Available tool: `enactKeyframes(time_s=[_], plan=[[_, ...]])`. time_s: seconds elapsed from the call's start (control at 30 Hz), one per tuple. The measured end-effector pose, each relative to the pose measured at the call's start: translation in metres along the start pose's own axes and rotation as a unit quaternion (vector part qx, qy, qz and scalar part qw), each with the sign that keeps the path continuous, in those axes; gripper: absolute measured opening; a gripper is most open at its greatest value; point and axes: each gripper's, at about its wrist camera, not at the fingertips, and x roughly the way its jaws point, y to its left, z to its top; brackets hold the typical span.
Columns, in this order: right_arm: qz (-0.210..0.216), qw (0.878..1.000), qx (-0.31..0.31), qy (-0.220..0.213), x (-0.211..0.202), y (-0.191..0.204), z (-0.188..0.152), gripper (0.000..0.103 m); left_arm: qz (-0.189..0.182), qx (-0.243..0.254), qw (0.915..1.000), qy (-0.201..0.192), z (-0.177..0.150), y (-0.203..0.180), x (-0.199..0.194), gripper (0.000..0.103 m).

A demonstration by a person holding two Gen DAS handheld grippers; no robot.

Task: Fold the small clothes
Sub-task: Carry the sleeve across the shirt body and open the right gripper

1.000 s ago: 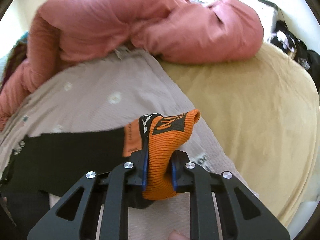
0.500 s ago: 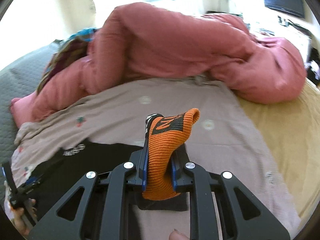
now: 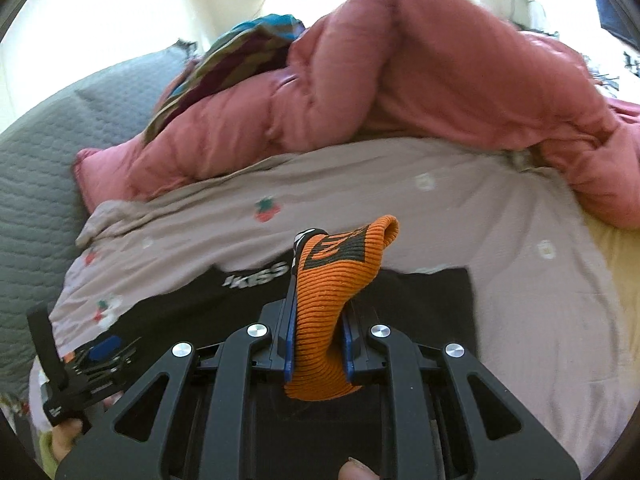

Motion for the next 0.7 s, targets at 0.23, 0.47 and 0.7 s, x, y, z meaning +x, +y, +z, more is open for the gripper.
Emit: enactKeyframes(time_s=[0.23, 0.47, 0.7], plan=[[0.033, 0.998, -0.03, 0.033, 0.029, 0.051, -0.013, 0.016, -0.004, -0.037, 0.9993, -0.003, 0.003, 0.025, -0.004, 0.094], [0.058, 0.996, -0.042, 0.061, 0.054, 0.085, -0.025, 0.021, -0.024, -0.053, 0.9983, 0.01, 0.001, 0.034, 0.002, 0.094], [0.086, 0.994, -0.046, 0.056, 0.056, 0.089, -0.031, 0.039, -0.055, -0.076, 0.9954, 0.018, -0.002, 0.041, 0.008, 0.093]])
